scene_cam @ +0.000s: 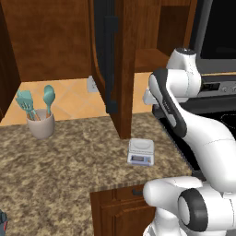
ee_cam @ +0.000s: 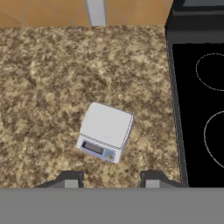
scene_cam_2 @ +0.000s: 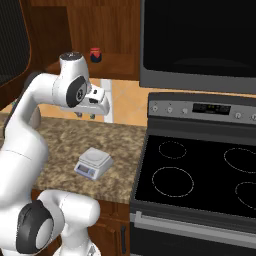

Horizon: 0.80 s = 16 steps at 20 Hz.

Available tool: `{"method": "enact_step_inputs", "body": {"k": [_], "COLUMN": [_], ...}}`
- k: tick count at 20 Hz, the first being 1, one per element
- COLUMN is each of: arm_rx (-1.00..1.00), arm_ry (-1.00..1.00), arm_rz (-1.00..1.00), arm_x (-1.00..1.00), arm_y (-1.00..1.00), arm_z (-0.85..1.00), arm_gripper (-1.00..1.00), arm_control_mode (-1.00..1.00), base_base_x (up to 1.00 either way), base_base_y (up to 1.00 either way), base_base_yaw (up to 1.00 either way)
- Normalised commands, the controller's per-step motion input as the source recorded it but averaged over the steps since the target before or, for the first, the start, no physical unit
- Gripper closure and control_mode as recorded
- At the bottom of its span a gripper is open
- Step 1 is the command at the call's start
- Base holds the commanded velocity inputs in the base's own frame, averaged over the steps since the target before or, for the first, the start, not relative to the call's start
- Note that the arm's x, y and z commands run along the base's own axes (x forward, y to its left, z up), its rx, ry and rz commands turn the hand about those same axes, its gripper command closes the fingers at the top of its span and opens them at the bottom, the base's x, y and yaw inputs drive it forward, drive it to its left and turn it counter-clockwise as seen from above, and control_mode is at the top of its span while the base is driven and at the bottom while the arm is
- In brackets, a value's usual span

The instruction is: Pick the jam and place it on the digital scale for weighing, and close the cabinet.

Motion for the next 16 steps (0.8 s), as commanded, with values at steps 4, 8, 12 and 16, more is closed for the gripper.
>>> {"method": "enact_step_inputs", "body": {"k": [4, 8, 12, 16], "arm_rx": [-0.01, 0.00, 0.00, 0.00], "arm_ry": [-0.14, -0.34, -0.38, -0.11], "arm_rz": [0.00, 0.00, 0.00, 0.00], "arm_x": [-0.49, -0.75, -0.62, -0.36], "arm_y": [0.03, 0.00, 0.00, 0.00], "arm_z": [0.05, 0.19, 0.70, 0.77], "arm_gripper": [-1.00, -1.00, -1.00, -1.00], "arm_control_mode": [-1.00, -1.00, -1.00, -1.00], "base_base_x": [0.00, 0.00, 0.00, 0.00], "base_base_y": [0.00, 0.00, 0.00, 0.00], "base_base_yaw": [0.00, 0.00, 0.00, 0.00]}}
